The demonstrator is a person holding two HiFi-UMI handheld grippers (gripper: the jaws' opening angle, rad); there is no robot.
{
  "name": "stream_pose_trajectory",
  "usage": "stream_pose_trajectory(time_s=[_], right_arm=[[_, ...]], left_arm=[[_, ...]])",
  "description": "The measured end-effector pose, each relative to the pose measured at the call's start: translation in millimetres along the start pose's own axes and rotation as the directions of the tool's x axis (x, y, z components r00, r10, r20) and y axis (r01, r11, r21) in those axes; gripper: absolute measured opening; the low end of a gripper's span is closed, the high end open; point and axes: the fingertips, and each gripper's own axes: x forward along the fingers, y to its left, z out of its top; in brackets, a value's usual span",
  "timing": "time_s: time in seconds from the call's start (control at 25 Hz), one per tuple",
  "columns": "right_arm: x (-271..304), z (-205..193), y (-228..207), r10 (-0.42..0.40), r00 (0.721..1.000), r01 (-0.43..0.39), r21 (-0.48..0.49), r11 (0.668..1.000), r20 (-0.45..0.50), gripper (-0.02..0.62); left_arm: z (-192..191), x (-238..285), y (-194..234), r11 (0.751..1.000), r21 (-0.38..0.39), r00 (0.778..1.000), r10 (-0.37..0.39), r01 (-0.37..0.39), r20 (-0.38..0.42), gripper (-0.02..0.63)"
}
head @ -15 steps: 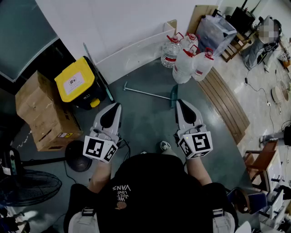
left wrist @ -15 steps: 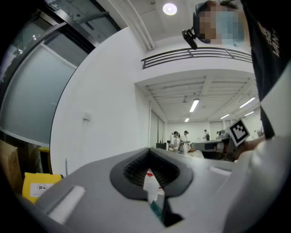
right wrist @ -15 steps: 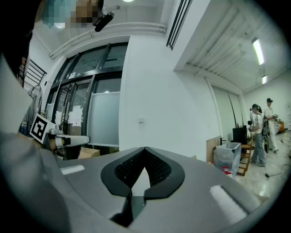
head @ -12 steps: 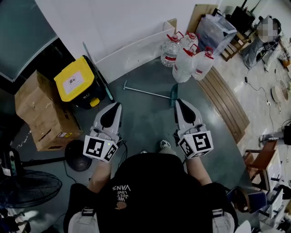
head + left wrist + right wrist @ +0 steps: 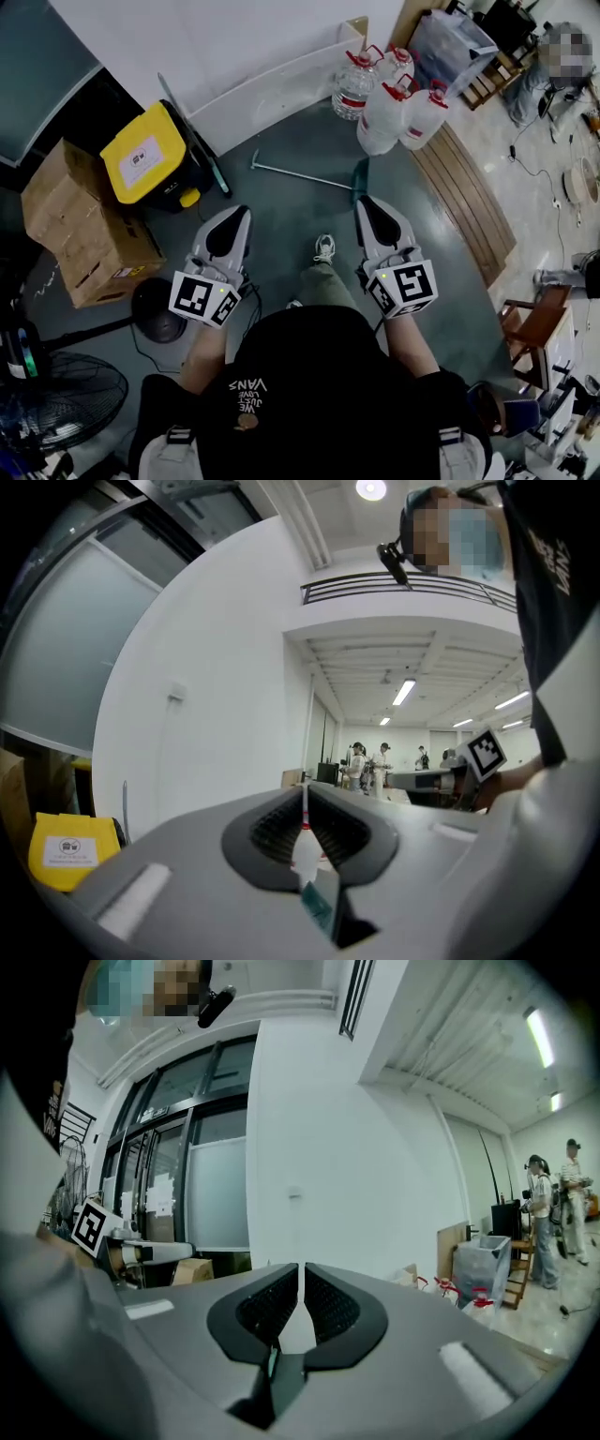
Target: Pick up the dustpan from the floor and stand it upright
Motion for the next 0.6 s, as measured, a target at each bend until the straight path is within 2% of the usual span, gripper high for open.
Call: stream_pose_trajectory(time_s=[0.12, 0.4, 0.6], right_arm=[[31.1, -10.1, -21.7, 0.020, 0.999, -0.020, 0.004, 1.000, -0.030, 0.007], [103.6, -37.0, -82.3, 0.114, 0.983, -0.115, 0.003, 0.993, -0.141, 0.075], [145.6, -52.0, -123.4, 0.156, 0.968, -0.172, -0.066, 0.983, -0.199, 0.103]], left_arm=[[-14.1, 31.9, 15.8, 1.000, -0.017, 0.999, 0.006, -0.006, -0.033, 0.054], [-35.8, 125.1, 48.4, 0.998, -0.033, 0.993, 0.043, -0.047, -0.108, 0.055], [-56.3, 173.2, 68.7, 0.995, -0.048, 0.985, 0.079, -0.088, -0.155, 0.063]])
